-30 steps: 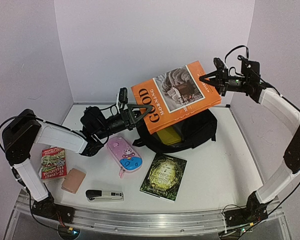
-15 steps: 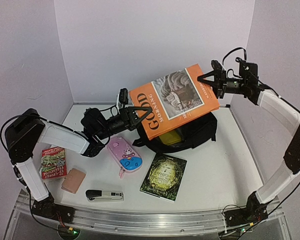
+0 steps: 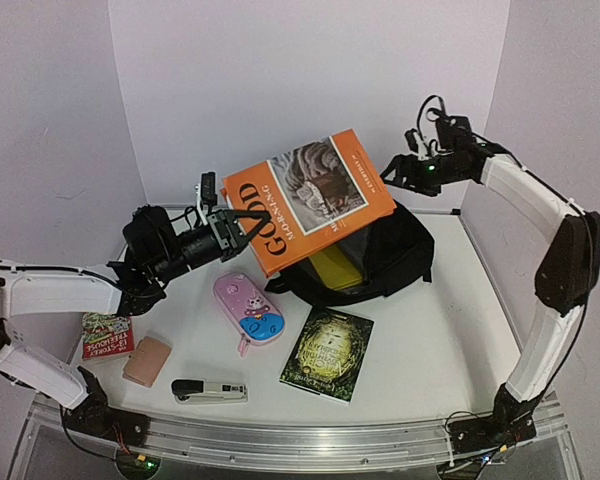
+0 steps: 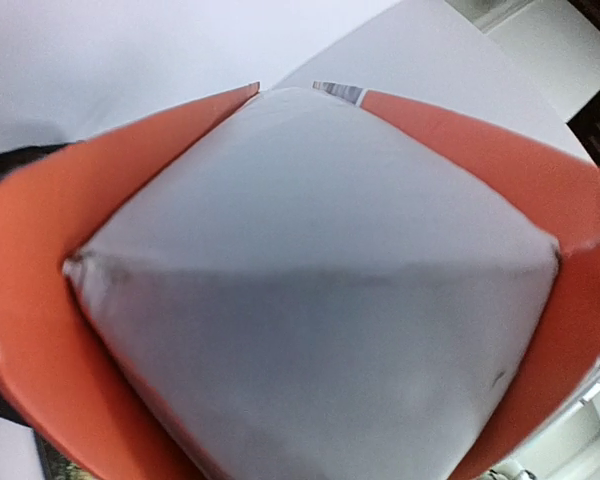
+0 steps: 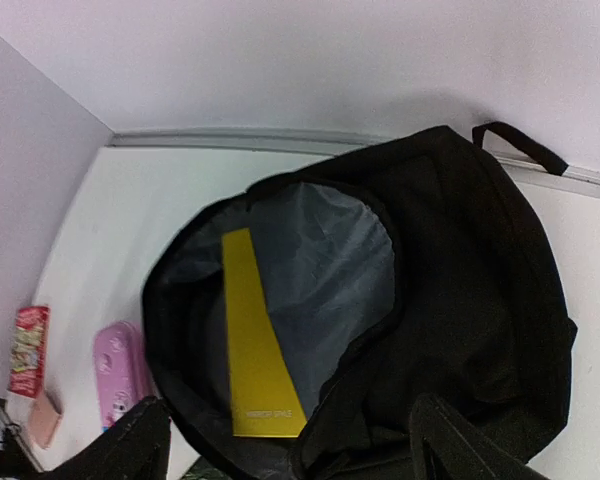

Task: Pack the student bag
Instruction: Pick up the book from the center of the board, then place the book in the student bag.

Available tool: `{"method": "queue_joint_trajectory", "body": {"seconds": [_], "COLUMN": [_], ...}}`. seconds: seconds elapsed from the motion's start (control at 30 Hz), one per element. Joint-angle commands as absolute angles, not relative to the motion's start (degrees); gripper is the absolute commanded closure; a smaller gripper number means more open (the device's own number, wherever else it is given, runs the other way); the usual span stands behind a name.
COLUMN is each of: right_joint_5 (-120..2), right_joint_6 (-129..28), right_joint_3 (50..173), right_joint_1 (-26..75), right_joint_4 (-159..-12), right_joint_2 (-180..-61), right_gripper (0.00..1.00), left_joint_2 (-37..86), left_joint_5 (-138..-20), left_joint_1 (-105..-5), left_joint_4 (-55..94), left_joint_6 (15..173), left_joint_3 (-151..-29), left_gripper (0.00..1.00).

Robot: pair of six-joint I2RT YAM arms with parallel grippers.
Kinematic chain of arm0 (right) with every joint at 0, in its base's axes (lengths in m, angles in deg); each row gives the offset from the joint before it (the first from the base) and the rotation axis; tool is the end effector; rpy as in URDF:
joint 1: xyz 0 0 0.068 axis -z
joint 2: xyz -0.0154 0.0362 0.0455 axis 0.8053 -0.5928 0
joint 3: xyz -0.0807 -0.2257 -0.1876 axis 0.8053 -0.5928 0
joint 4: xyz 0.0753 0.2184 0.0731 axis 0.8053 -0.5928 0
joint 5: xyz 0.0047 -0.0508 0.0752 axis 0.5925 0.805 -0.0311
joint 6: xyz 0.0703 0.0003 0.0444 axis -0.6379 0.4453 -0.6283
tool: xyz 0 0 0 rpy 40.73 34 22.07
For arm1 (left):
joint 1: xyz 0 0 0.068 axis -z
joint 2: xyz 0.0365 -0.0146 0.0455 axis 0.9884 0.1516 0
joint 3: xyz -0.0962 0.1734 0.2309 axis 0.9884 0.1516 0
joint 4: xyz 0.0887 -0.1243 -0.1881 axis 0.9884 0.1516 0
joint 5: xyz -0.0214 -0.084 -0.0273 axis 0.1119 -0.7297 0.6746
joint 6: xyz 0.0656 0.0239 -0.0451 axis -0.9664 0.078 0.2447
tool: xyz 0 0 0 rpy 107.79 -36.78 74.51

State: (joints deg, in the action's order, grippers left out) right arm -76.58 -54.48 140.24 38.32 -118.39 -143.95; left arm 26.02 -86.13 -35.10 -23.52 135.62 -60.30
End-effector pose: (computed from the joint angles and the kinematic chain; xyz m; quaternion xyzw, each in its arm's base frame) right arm 0.4120 0.1454 0.3812 -0.1376 0.8559 0.2936 0.4028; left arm 0.2037 -0.2402 0.3494 0.0632 0.6407 -0.6364 0.4248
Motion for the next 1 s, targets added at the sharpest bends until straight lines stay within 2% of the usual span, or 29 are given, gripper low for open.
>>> {"method": "queue_joint_trajectory", "body": {"seconds": [0.0,0.1,0.3,0.47,0.53,0.57,0.67,0.73,0.77,0.97], "right_joint_5": [-61.2,-60.2,-58.4,-56.5,-58.9,-60.1,-61.8,-63.1,-64.1,-73.2], "right_joint_6": [-45.9,-44.9,-44.2,-42.1,-42.2,-42.3,-42.7,-42.9,-43.1,-45.8], "right_joint_3": [147.9,153.5,165.0,166.1,165.1,164.9,164.3,164.1,164.0,162.2], "right_joint_1": [34.1,33.9,33.9,33.9,33.9,33.9,34.0,34.2,34.4,34.9], "right_joint_4": [-124.2,-125.0,-127.4,-127.7,-127.8,-127.9,-128.4,-128.6,-128.6,-128.3], "right_joint_2": [-152.3,-158.0,-170.4,-174.8,-174.7,-174.4,-172.7,-170.8,-169.6,-160.6], "right_gripper": [0.12,0.06,0.06,0.08,0.18,0.28,0.67,0.90,0.98,1.00], "left_joint_2": [21.4,20.0,17.5,16.5,17.0,17.4,18.6,19.3,19.6,24.4], "left_joint_5": [-78.6,-76.9,-74.0,-72.1,-72.0,-72.1,-71.7,-71.6,-72.0,-81.6], "left_joint_1": [-35.6,-35.6,-35.6,-35.7,-35.7,-35.7,-35.7,-35.9,-36.2,-41.1], "left_joint_4": [-11.6,-7.5,-0.7,3.7,4.6,5.0,6.3,6.6,6.2,-3.8], "left_joint_6": [132.2,132.2,132.5,132.8,133.3,133.8,135.5,137.1,138.1,148.7], "left_joint_3": [-61.4,-61.5,-60.9,-60.6,-60.6,-60.8,-61.4,-61.5,-61.3,-59.5], "left_gripper": [0.98,0.98,1.00,1.00,1.00,1.00,1.00,1.00,1.00,1.00]}}
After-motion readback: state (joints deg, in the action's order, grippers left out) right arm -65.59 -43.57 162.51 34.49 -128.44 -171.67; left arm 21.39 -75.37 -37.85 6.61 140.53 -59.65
